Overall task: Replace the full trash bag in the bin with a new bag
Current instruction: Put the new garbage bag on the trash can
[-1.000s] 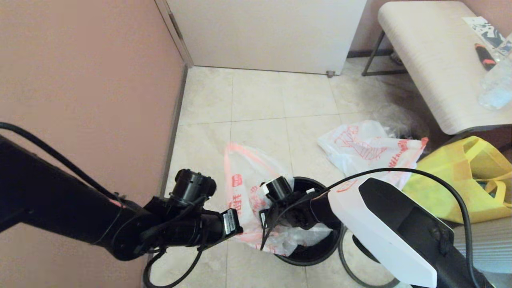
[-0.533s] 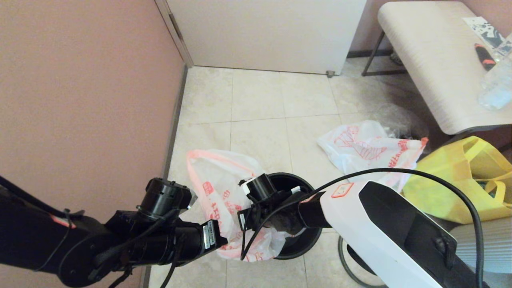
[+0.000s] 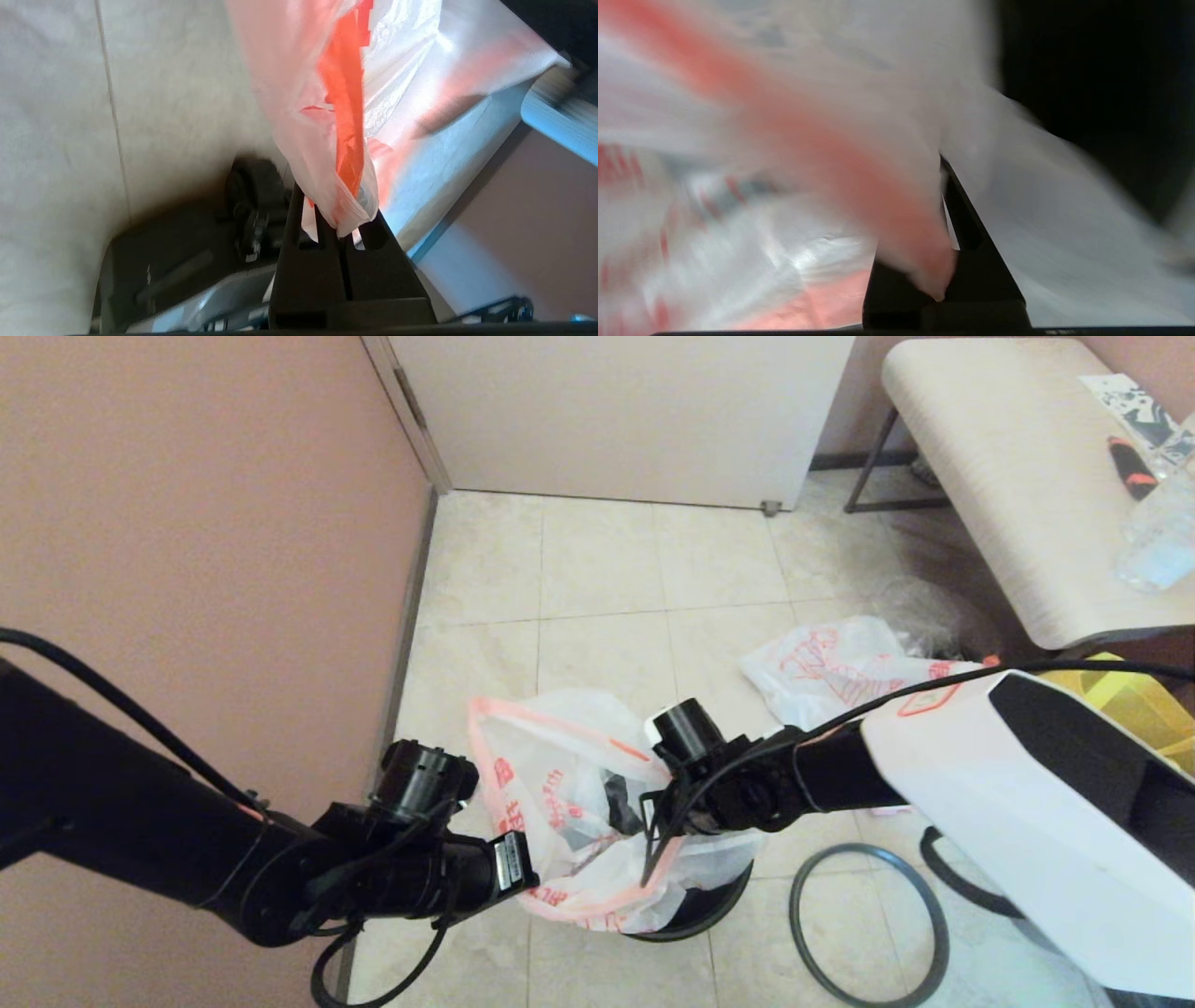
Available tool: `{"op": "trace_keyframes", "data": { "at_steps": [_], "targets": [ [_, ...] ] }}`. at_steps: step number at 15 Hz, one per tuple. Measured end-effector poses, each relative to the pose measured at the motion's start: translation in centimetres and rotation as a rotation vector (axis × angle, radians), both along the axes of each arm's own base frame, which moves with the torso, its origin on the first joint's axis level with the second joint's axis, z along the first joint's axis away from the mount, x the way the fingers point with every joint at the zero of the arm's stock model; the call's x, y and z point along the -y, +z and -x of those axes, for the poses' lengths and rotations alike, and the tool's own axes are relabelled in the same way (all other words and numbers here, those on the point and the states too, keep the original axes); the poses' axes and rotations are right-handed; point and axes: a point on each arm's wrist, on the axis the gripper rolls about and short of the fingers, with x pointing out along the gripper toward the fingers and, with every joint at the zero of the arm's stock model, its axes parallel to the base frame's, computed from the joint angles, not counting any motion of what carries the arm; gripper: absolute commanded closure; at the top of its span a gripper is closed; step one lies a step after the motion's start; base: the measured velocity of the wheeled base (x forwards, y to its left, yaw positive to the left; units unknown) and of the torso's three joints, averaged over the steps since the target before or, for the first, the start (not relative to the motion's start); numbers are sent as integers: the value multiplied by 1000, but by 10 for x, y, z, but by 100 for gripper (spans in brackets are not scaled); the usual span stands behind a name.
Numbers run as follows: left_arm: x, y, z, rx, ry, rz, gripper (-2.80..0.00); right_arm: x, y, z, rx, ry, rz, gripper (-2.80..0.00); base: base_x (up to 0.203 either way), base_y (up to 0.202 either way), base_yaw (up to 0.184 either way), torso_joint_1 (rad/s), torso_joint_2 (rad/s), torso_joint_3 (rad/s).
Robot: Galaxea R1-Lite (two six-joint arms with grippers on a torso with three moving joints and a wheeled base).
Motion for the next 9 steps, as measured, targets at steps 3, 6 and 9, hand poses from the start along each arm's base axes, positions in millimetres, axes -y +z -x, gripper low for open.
{"op": "trace_keyframes", "data": {
  "at_steps": [3,6,9],
  "targets": [
    [3,4,-8,22,10,1,0,40,36,17,-26,-24,-66,0,0,0,0,0,0,0],
    [6,1,-10,18,9,-11,0,77,52,24,-49,-90,-106,0,0,0,0,0,0,0],
    [12,-13,-18,-3,-19,-40,0,103,42,26,-92,-147,-81,0,0,0,0,0,0,0]
  ]
}}
